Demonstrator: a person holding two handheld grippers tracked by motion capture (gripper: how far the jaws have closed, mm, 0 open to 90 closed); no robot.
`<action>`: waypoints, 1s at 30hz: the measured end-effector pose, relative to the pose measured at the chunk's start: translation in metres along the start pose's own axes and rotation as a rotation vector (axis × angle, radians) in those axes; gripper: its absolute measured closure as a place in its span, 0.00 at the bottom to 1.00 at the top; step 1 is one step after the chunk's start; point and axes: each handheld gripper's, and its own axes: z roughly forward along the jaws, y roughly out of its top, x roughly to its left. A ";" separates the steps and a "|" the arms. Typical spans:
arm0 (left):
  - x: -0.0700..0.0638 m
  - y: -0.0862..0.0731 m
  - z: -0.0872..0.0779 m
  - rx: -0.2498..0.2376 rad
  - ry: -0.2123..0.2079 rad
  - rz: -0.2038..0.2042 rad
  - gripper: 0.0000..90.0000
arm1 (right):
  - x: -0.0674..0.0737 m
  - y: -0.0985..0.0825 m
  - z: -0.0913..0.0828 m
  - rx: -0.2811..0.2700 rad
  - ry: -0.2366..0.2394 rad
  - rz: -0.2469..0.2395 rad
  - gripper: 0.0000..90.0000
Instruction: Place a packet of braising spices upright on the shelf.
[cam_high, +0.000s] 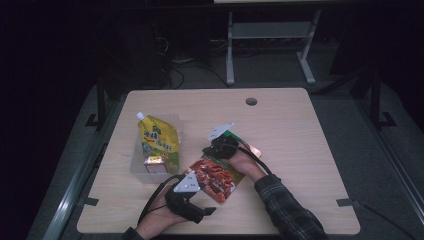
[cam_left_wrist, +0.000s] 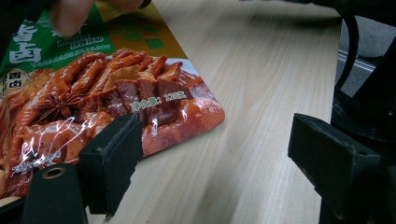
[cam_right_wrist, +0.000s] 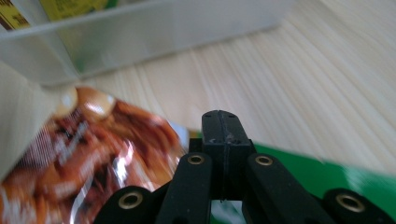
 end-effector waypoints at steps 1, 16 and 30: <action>0.000 0.000 0.000 -0.003 -0.001 -0.002 0.19 | 0.002 0.002 0.004 0.007 0.006 -0.013 1.00; 0.002 0.000 -0.002 -0.003 0.014 -0.005 0.19 | 0.020 -0.022 -0.008 0.019 0.019 -0.028 1.00; 0.007 0.018 0.017 0.025 0.067 -0.006 0.19 | 0.028 -0.049 -0.067 0.000 0.000 0.059 1.00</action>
